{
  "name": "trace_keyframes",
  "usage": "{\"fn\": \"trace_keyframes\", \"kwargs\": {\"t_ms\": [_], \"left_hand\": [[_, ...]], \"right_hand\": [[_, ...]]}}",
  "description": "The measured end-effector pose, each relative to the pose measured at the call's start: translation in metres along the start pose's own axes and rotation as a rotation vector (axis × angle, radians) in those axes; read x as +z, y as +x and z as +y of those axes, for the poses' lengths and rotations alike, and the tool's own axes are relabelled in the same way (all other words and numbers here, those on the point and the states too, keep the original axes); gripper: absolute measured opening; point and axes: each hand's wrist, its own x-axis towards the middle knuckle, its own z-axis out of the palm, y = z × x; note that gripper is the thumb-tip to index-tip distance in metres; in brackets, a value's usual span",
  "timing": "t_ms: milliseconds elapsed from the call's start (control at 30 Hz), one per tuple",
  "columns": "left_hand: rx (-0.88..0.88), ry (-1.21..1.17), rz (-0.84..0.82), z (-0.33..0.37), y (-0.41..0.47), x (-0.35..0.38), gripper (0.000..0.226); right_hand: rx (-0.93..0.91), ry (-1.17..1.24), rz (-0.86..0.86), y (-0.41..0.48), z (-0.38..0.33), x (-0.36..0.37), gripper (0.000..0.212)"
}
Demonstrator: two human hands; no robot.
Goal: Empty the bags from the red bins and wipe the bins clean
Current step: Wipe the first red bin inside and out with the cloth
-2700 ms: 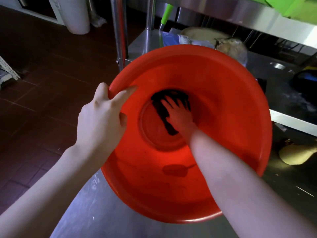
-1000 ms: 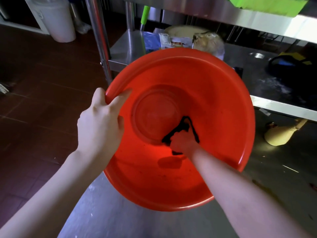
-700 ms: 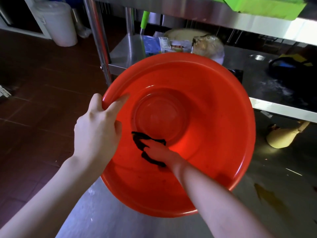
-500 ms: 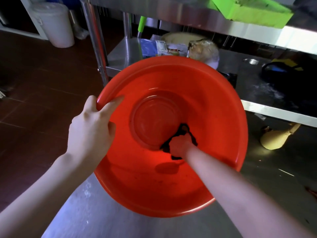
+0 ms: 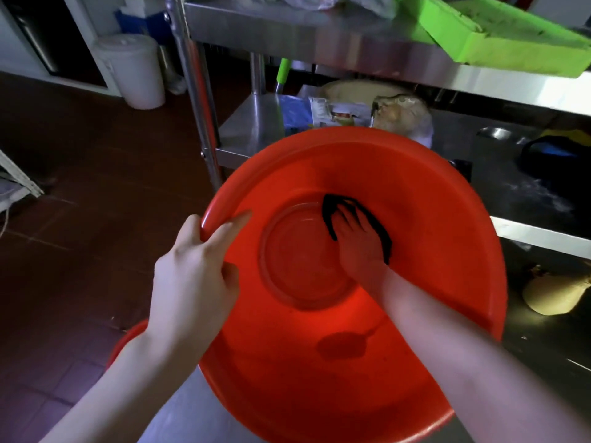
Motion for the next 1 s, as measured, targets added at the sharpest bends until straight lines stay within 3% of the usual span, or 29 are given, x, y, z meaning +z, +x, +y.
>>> {"fn": "trace_keyframes", "kwargs": {"t_ms": [200,367,567,633,767,900,1000], "left_hand": [[-0.019,0.026,-0.001,0.002,0.001,0.001,0.078],[-0.036,0.054,0.006,0.006,0.0,0.002,0.077],[-0.049,0.086,-0.008,0.01,-0.002,0.002,0.074],[-0.054,0.092,-0.008,0.009,-0.003,0.002,0.073],[-0.091,0.092,0.006,0.009,-0.003,0.002,0.072],[-0.106,0.091,0.02,0.012,-0.005,0.002,0.07],[-0.108,0.088,0.012,0.011,-0.004,0.001,0.07]], "right_hand": [[-0.091,0.029,0.115,0.017,-0.022,-0.006,0.061],[-0.345,0.092,0.234,0.032,-0.049,-0.02,0.054],[-0.58,-0.208,0.113,0.034,-0.062,-0.033,0.05],[-0.519,-0.229,0.149,0.036,-0.047,-0.034,0.051],[-0.194,-0.184,0.159,0.008,-0.007,-0.028,0.057],[0.015,0.089,-0.023,-0.018,-0.003,0.008,0.065],[0.069,0.232,0.02,-0.025,-0.008,0.009,0.068]]}}
